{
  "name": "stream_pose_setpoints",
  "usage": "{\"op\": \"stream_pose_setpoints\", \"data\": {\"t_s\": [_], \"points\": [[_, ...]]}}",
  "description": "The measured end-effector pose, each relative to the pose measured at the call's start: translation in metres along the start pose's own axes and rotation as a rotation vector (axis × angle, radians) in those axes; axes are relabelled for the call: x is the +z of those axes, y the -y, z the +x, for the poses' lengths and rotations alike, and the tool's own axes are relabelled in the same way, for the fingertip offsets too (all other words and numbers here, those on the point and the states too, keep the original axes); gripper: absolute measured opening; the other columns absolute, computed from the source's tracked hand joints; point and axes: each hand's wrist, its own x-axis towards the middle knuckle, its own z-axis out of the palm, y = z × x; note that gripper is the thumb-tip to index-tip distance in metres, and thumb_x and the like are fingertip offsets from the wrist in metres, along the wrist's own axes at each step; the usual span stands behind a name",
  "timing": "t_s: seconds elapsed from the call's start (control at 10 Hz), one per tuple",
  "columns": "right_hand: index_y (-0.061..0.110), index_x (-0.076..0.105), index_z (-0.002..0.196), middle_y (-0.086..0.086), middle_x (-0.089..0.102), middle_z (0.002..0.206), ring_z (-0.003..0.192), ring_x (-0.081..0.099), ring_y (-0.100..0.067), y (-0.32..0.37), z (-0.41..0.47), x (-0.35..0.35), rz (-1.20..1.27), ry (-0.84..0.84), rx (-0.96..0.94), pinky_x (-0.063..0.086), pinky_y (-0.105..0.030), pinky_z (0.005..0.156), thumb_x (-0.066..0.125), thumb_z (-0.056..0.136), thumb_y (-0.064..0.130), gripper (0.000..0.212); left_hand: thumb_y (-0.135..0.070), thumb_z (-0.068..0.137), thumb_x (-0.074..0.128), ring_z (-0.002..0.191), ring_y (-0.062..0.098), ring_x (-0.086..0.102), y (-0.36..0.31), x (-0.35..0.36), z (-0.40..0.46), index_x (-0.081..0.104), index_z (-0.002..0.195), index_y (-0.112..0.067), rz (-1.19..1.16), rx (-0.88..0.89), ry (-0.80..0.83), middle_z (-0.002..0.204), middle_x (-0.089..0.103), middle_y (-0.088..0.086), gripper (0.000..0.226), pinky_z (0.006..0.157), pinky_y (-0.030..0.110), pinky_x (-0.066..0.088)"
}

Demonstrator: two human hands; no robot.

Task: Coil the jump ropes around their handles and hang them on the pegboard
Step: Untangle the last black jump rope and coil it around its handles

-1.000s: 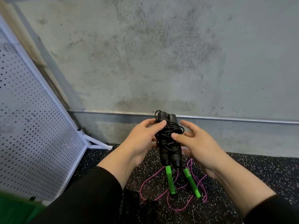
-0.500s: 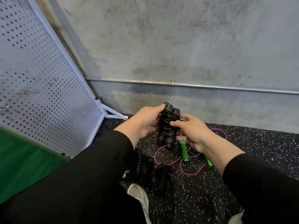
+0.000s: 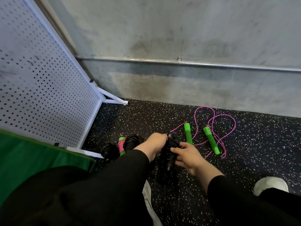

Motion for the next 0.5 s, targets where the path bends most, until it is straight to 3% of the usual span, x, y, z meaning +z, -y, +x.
{"op": "stream_pose_setpoints", "data": {"t_s": [0.1,0.2,0.3,0.4,0.5], "points": [[0.009,0.05,0.133,-0.018,0.072,0.114,0.09,0.075,-0.029,-0.023,0.026,0.002,0.013,-0.028,0.04,0.062,-0.036,0.064,0.066,0.094,0.002,0.043,-0.016,0.104,0.042,0.065,0.011,0.048,0.016,0.008,0.019,0.051,0.078,-0.019,0.011,-0.028,-0.028,0.076,0.05,-0.002,0.027,0.064,0.027,0.046],[0.012,0.053,0.13,-0.015,0.073,0.109,0.093,0.075,-0.03,-0.039,0.049,0.005,-0.033,-0.049,0.076,0.063,-0.04,0.069,0.068,0.092,0.004,0.041,-0.015,0.105,0.04,0.066,0.008,0.047,0.022,0.017,0.035,0.054,0.103,-0.013,-0.019,-0.065,-0.043,0.078,0.049,-0.004,0.015,0.066,0.025,0.048],[0.015,0.052,0.129,-0.014,0.072,0.108,0.094,0.073,-0.03,-0.051,0.066,0.009,-0.101,-0.093,0.134,0.063,-0.042,0.07,0.07,0.092,0.007,0.042,-0.014,0.106,0.037,0.066,0.008,0.047,0.035,0.02,0.054,0.059,0.127,-0.003,-0.009,-0.099,-0.049,0.081,0.051,-0.002,0.032,0.062,0.021,0.045],[0.016,0.053,0.133,-0.011,0.072,0.109,0.096,0.072,-0.028,-0.058,0.078,0.014,-0.157,-0.087,0.154,0.063,-0.045,0.078,0.073,0.09,0.01,0.047,-0.012,0.106,0.037,0.085,0.018,0.055,0.04,0.023,0.062,0.052,0.14,0.006,0.033,-0.101,-0.037,0.108,0.058,0.01,0.041,0.077,0.03,0.052],[0.018,0.055,0.13,-0.007,0.069,0.103,0.09,0.069,-0.023,-0.059,0.086,0.019,-0.259,-0.07,0.15,0.061,-0.037,0.073,0.071,0.092,0.011,0.041,-0.012,0.106,0.037,0.097,0.022,0.051,0.047,0.025,0.074,0.054,0.138,0.004,0.072,-0.117,-0.071,0.128,0.062,0.021,0.04,0.085,0.034,0.049]]}}
